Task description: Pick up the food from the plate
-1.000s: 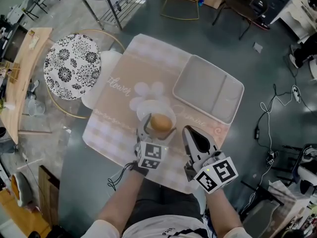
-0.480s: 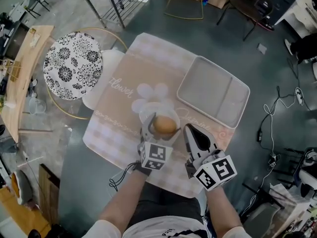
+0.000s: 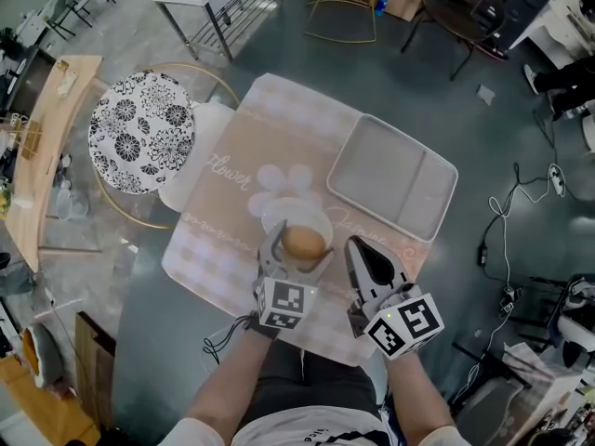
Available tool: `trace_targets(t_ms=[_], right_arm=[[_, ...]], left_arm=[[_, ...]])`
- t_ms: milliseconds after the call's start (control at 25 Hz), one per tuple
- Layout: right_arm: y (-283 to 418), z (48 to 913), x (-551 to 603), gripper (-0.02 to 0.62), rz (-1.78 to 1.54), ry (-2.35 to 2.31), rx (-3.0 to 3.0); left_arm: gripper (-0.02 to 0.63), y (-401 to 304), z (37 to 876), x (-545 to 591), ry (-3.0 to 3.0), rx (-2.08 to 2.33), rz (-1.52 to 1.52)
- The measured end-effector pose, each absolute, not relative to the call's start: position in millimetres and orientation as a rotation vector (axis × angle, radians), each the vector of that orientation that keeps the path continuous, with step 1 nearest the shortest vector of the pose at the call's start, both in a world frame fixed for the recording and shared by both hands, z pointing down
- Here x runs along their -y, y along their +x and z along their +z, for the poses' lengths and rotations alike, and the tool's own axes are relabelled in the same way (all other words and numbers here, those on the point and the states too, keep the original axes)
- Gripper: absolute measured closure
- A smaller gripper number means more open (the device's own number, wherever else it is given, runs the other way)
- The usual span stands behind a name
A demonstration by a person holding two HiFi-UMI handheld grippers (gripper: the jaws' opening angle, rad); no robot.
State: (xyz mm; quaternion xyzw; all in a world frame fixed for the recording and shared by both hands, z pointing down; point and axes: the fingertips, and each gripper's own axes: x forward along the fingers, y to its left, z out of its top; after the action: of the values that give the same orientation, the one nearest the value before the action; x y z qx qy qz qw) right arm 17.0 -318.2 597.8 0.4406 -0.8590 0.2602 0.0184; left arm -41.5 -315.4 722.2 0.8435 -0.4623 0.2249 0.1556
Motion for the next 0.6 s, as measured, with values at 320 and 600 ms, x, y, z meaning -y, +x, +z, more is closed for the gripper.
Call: trace_targets(t_ms=[320, 600], right_arm=[[25, 530, 309, 0.581, 0.751, 1.380, 2.672], [40, 478, 295, 0.581, 0.684, 1.396, 2.678]], left_arm=[[0.160, -33, 647, 290, 2.428, 1.290, 0.608], [0.160, -17, 577, 270, 2.480, 1.246, 0.541]])
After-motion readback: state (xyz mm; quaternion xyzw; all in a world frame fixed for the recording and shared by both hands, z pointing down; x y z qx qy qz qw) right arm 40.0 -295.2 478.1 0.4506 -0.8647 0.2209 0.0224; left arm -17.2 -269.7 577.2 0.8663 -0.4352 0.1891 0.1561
